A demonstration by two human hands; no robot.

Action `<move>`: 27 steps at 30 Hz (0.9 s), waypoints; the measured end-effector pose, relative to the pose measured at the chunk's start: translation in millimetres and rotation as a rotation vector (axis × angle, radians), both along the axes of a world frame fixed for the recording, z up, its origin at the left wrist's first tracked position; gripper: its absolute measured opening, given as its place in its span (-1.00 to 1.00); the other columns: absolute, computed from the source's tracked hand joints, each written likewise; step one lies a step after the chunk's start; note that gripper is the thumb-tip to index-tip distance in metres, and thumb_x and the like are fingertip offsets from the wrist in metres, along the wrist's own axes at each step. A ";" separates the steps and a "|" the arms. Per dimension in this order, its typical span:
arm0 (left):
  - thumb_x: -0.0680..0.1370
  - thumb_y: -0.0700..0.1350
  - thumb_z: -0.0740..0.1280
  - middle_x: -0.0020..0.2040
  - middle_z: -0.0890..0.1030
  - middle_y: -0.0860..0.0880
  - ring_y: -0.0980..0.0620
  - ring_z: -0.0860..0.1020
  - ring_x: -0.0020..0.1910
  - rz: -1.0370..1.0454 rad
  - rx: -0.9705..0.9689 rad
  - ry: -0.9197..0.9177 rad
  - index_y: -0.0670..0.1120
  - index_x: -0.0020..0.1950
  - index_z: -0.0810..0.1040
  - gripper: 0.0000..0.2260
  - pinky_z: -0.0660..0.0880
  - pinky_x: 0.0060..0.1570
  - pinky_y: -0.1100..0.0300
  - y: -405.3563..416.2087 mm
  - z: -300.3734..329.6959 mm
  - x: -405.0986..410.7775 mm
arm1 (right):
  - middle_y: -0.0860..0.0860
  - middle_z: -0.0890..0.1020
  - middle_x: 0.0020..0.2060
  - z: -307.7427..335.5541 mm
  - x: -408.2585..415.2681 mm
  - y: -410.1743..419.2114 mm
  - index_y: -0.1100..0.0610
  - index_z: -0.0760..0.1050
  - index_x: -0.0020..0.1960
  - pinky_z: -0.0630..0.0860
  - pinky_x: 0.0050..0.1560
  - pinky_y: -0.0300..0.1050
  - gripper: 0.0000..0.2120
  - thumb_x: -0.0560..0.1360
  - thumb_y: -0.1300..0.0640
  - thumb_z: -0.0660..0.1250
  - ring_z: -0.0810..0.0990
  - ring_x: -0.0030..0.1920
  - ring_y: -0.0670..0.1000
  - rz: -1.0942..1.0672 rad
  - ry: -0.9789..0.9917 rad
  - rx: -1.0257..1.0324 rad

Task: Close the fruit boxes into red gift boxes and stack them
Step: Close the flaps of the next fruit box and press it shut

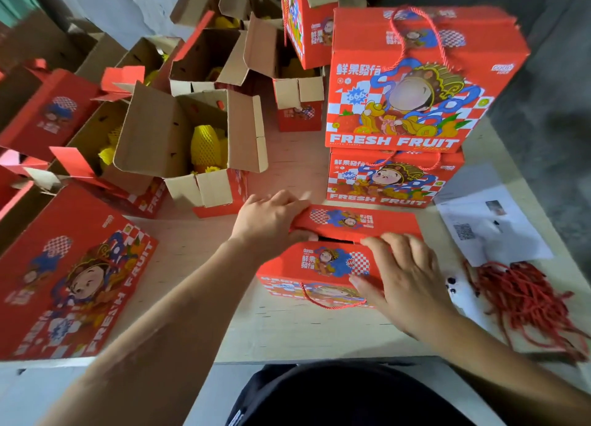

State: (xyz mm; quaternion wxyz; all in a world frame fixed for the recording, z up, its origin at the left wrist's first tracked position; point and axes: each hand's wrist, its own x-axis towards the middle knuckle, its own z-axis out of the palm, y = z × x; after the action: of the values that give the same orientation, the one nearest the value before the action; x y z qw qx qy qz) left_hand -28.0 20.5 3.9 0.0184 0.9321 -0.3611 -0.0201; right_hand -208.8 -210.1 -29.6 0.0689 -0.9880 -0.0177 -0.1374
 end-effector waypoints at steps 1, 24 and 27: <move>0.46 0.55 0.13 0.38 0.54 0.07 -0.07 0.59 0.27 -0.005 0.020 0.002 0.13 0.55 0.39 -0.22 0.45 0.29 -0.07 -0.2 -1.2 0.1 | 0.03 0.45 0.26 -3.8 -6.0 3.3 0.04 0.44 0.41 0.37 0.23 0.14 -0.36 0.55 -0.40 0.19 0.43 0.28 0.21 -0.028 0.017 0.003; 0.31 0.74 -0.13 0.33 0.50 -0.04 -0.21 0.44 0.31 0.147 -0.044 0.103 0.21 0.55 0.22 -0.03 0.31 0.32 -0.15 3.3 -29.9 -3.2 | 0.12 0.72 0.08 9.2 -9.6 -10.2 0.27 0.69 0.13 0.62 0.16 0.15 -0.41 0.34 -0.17 0.65 0.68 0.08 0.17 0.057 -0.158 0.088; 0.29 0.75 -0.17 0.34 0.49 -0.06 -0.23 0.43 0.32 0.137 -0.014 0.116 0.21 0.56 0.16 -0.01 0.32 0.31 -0.18 1.3 -28.9 -1.3 | 0.02 0.71 -0.26 34.0 -15.8 -8.8 0.14 0.70 -0.13 0.65 -0.32 0.05 -0.75 0.61 0.01 0.38 0.69 -0.27 0.10 0.051 -0.328 0.112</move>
State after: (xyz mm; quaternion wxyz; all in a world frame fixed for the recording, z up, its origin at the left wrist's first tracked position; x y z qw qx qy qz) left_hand -29.3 21.8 -25.0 0.0471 0.9517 -0.2951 -0.0703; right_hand -224.6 -218.9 4.4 0.1236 -0.9461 -0.0462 -0.2959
